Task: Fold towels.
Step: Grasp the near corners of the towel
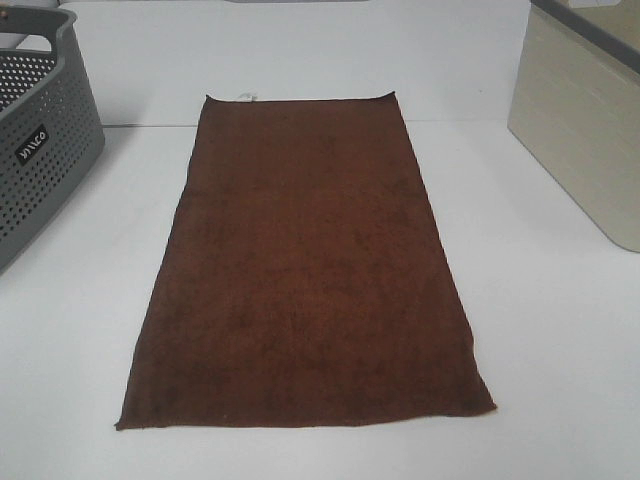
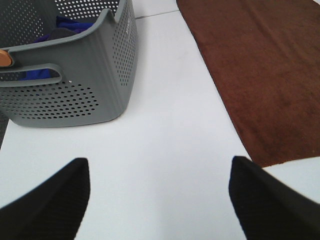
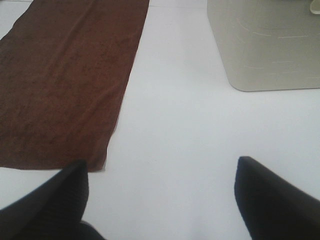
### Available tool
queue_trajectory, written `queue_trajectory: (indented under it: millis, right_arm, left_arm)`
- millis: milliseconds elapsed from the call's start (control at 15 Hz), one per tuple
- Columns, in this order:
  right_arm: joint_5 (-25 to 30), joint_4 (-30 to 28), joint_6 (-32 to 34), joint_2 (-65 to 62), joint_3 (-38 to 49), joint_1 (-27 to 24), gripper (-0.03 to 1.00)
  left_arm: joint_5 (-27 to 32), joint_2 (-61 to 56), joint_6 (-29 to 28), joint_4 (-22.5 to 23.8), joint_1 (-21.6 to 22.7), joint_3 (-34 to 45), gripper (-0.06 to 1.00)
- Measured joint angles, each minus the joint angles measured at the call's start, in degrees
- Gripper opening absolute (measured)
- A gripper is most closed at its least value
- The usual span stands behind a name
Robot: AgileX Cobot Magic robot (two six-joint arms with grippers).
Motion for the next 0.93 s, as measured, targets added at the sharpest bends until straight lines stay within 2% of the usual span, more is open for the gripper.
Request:
queue_trajectory:
  millis: [933]
  right_arm:
    - [0.0, 0.0, 0.0, 0.0, 0.0, 0.0, 0.76]
  left_arm:
    - [0.0, 0.0, 0.0, 0.0, 0.0, 0.0, 0.73]
